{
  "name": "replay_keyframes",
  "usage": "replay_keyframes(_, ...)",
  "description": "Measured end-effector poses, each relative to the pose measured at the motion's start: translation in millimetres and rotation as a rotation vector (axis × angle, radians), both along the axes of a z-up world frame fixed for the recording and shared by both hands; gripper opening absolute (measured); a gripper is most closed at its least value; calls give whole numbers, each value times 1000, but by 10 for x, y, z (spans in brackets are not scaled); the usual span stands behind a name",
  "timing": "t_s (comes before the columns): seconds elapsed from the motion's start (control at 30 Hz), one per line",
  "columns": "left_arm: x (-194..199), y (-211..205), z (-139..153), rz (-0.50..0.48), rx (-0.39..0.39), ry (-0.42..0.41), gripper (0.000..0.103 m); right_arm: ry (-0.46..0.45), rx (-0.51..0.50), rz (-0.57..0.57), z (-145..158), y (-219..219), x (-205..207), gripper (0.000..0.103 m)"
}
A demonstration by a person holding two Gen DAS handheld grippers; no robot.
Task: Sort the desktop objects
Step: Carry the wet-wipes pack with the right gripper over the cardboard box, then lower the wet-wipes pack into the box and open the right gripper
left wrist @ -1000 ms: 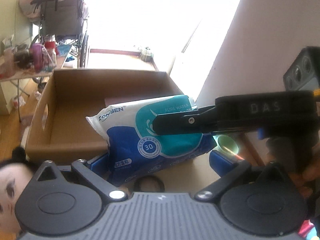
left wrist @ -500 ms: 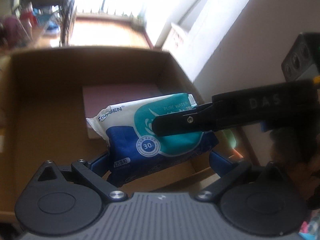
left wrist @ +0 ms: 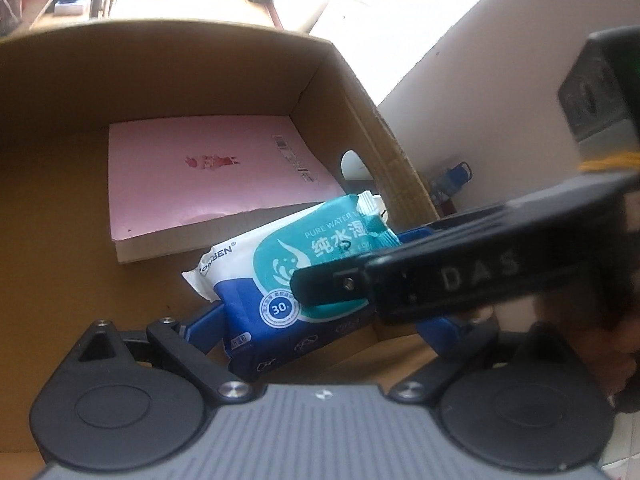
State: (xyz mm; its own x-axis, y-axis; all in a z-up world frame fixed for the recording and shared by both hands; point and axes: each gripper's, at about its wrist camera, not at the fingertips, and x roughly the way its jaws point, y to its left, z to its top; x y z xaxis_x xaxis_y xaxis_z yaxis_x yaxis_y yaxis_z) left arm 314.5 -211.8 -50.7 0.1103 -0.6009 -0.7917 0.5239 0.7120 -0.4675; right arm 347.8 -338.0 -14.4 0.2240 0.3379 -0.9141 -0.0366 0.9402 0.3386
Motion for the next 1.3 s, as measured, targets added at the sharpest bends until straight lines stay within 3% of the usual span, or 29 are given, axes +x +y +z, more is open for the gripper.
replay_keyframes(0.2, 28, -24, 8, -23, -40, -4, 98, -19, -41, -34, 27, -77, 45, 74)
replay_keyframes(0.43, 9, -46, -15, -35, -2, 13, 98, -62, 5, -60, 208, -213, -39, 76)
replay_keyframes(0.73, 31, -238, -213, -59, 56, 97, 102, -7, 100, -97, 268, -259, -82, 79)
replay_keyframes(1.3, 53, -354, -199, -10, 27, 30, 103, -58, 124, -119, 328, -315, -164, 79)
